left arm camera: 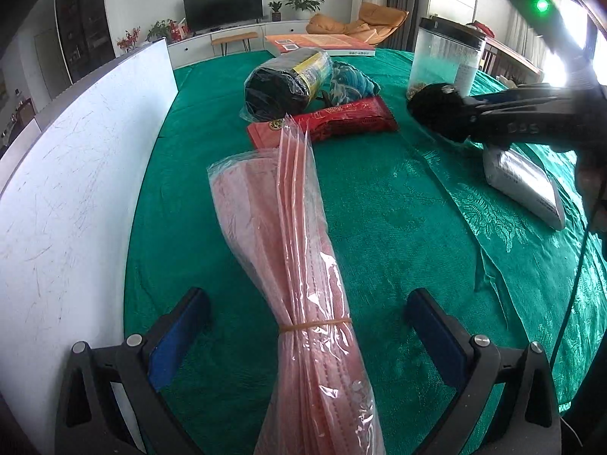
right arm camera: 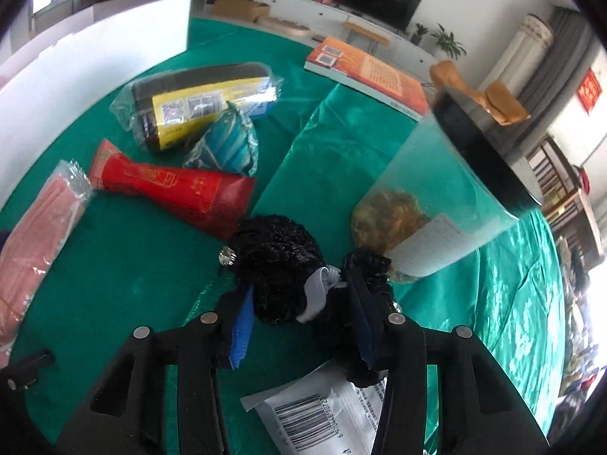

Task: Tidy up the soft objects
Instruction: 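Lower the left tool onto the pink paper bundle while the right tool approaches the black yarn, then grasp the pink paper bundle with the left tool while the right tool grasps the black yarn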

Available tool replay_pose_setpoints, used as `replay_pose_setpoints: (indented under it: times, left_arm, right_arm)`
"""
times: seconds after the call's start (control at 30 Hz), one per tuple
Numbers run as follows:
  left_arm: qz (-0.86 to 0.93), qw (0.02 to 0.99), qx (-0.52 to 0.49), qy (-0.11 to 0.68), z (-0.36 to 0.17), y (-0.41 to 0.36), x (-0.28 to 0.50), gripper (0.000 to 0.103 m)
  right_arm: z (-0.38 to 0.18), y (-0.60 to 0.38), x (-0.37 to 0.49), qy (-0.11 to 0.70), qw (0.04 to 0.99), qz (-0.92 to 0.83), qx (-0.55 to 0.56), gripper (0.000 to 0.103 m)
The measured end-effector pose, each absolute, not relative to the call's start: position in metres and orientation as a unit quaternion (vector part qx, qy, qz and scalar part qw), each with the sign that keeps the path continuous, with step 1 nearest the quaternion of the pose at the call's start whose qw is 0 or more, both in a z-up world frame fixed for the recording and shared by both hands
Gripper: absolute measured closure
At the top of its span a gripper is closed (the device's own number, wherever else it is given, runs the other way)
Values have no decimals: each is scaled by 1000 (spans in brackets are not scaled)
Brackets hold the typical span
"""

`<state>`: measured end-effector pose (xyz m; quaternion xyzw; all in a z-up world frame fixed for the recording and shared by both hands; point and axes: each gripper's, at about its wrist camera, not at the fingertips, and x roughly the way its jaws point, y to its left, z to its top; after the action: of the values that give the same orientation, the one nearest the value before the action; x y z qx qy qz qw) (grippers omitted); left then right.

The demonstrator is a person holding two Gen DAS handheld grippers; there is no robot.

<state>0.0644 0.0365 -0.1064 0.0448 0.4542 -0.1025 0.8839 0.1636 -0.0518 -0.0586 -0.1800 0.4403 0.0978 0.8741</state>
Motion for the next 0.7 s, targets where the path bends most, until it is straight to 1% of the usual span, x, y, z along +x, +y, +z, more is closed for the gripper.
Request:
replay_pose_setpoints:
  times: [0.17, 0.23, 0.3, 0.33, 0.4, 0.43, 0.5, 0.53, 0.6, 0.63, 0.7]
  left_arm:
    - [-102, 884, 46, 455, -106, 36, 65, 0]
    - [-102, 882, 47, 457, -106, 35, 66, 0]
    - [-107, 877, 51, 466, -105, 34, 68, 0]
    - [-111, 872, 54, 474, -104, 35, 69, 0]
    - [-116, 866, 58, 483, -99, 35, 68, 0]
    - [-119, 866, 55, 482, -96, 37, 66, 0]
    - [-126, 868, 45, 478, -88, 42, 60, 0]
    - [-130, 868, 40, 478, -85, 44, 58, 0]
    - [-137, 864, 33, 483, -83, 45, 56, 0]
    - [-138, 862, 33, 487, -83, 45, 56, 0]
    - [-130, 859, 36, 494, -86, 43, 59, 0]
  right_arm:
    - [-8, -111, 124, 417, 903, 60, -86, 61]
    - [1, -145, 127, 431, 901, 7, -52, 61]
    - [0, -174, 144, 456, 889, -39, -30, 60]
    - [-5, -190, 152, 467, 883, -54, -9, 59]
    - [-19, -226, 165, 487, 868, -56, 81, 43]
    - [-24, -244, 168, 487, 861, -49, 138, 40]
    - [-27, -275, 165, 470, 853, -62, 218, 39]
    - [-26, -283, 163, 464, 852, -71, 230, 39]
    - [-21, -283, 163, 466, 857, -63, 212, 37]
    - [-18, -277, 165, 472, 861, -51, 184, 37]
    - [-14, -252, 169, 486, 868, -14, 102, 32]
